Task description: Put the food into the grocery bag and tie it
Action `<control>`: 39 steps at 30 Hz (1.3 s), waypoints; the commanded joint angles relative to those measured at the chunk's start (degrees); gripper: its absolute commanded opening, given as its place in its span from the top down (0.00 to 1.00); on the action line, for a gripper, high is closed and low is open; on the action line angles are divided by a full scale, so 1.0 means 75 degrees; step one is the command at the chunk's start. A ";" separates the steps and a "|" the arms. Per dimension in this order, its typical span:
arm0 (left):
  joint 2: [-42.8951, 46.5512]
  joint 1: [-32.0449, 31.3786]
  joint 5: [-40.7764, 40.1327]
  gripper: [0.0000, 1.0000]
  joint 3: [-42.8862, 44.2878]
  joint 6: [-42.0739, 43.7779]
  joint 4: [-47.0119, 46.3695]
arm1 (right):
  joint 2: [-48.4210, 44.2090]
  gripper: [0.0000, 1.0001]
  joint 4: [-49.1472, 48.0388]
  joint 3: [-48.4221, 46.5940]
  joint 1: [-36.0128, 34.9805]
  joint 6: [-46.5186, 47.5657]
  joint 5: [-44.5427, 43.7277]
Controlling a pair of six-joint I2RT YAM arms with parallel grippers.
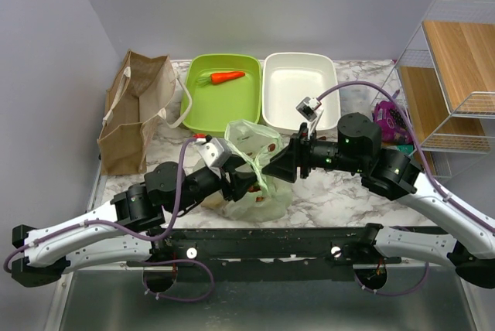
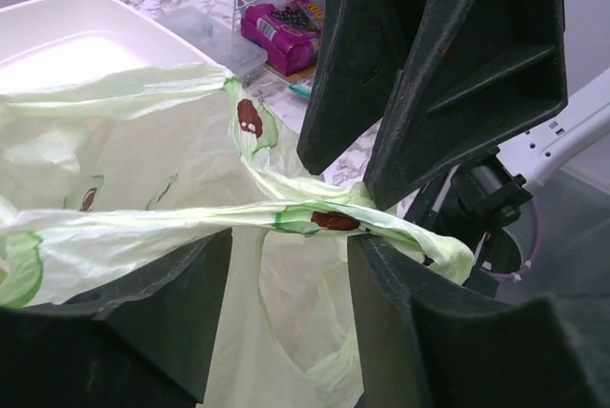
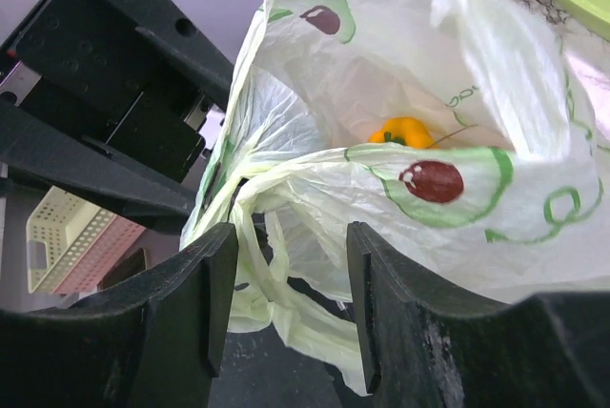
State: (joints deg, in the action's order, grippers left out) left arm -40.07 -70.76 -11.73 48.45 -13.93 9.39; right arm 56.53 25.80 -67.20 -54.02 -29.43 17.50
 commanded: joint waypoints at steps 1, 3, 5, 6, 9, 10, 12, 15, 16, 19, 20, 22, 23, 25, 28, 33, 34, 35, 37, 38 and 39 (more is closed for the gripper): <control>0.0236 -0.0049 -0.0347 0.44 0.0150 -0.0247 0.0565 | -0.0190 0.44 0.0131 -0.0072 0.0001 0.0074 0.0076; 0.0351 -0.0055 -0.0542 0.44 0.0148 -0.0325 0.0793 | -0.0245 0.44 0.0304 -0.0119 0.0007 0.0116 0.0063; 0.0474 -0.0047 -0.0740 0.44 0.0179 -0.0406 0.0963 | -0.0241 0.44 0.0392 -0.0140 0.0000 0.0123 0.0158; 0.0542 -0.0051 -0.0804 0.44 0.0215 -0.0454 0.1053 | -0.0209 0.44 0.0410 -0.0154 0.0006 0.0114 0.0256; 0.0684 -0.0046 -0.0287 0.50 0.0270 -0.0381 0.1289 | -0.0055 0.45 0.0494 -0.0227 -0.0002 0.0101 0.0504; 0.0716 -0.0050 0.0074 0.50 0.0258 -0.0268 0.1387 | -0.0008 0.45 0.0519 -0.0259 0.0007 0.0099 0.0575; 0.0706 -0.0050 0.0576 0.51 0.0252 -0.0182 0.1729 | 0.0044 0.46 0.0550 -0.0286 0.0007 0.0114 0.0662; 0.0699 -0.0052 0.0935 0.51 0.0206 -0.0087 0.2148 | 0.0099 0.46 0.0558 -0.0298 0.0005 0.0126 0.0795; 0.0740 -0.0046 0.1044 0.51 0.0157 0.0000 0.2154 | 0.0124 0.46 0.0566 -0.0309 0.0003 0.0128 0.0840; 0.0911 -0.0047 0.1212 0.51 -0.0052 0.0322 0.1904 | 0.0255 0.46 0.0565 -0.0318 0.0007 0.0143 0.0981; 0.0928 -0.0050 0.1234 0.52 -0.0094 0.0421 0.1846 | 0.0314 0.46 0.0572 -0.0347 0.0007 0.0147 0.1011; 0.0889 -0.0046 0.1212 0.52 -0.0095 0.0608 0.1735 | 0.0428 0.46 0.0568 -0.0420 0.0005 0.0167 0.1085; 0.0851 -0.0047 0.1212 0.52 -0.0096 0.0708 0.1667 | 0.0478 0.46 0.0573 -0.0457 0.0000 0.0177 0.1100; 0.0770 -0.0052 0.1157 0.53 -0.0129 0.0897 0.1483 | 0.0574 0.46 0.0568 -0.0528 0.0003 0.0200 0.1124; 0.0686 -0.0046 0.1130 0.52 -0.0257 0.1295 0.1120 | 0.0701 0.46 0.0569 -0.0608 0.0004 0.0237 0.1170; 0.0934 -0.0056 0.0893 0.44 -0.0784 0.2098 0.0237 | 0.0846 0.46 0.0620 -0.0760 0.0006 0.0254 0.1208; 0.0977 -0.0053 0.0799 0.43 -0.0839 0.2301 0.0153 | 0.0870 0.46 0.0641 -0.0784 0.0007 0.0256 0.1206; 0.1000 -0.0049 0.0710 0.42 -0.0857 0.2459 0.0139 | 0.0870 0.46 0.0654 -0.0800 0.0007 0.0273 0.1196; 0.1024 -0.0056 0.0621 0.42 -0.0864 0.2769 0.0130 | 0.0897 0.46 0.0674 -0.0825 0.0007 0.0275 0.1183; 0.1023 -0.0046 0.0603 0.42 -0.0869 0.2876 0.0117 | 0.0899 0.46 0.0694 -0.0825 0.0007 0.0271 0.1177; 0.1014 -0.0046 0.0590 0.42 -0.0871 0.2989 0.0098 | 0.0900 0.46 0.0685 -0.0825 0.0004 0.0261 0.1160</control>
State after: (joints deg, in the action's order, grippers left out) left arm -33.30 -70.91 -5.32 42.09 1.69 14.15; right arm 62.98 29.87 -71.44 -54.02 -28.40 25.04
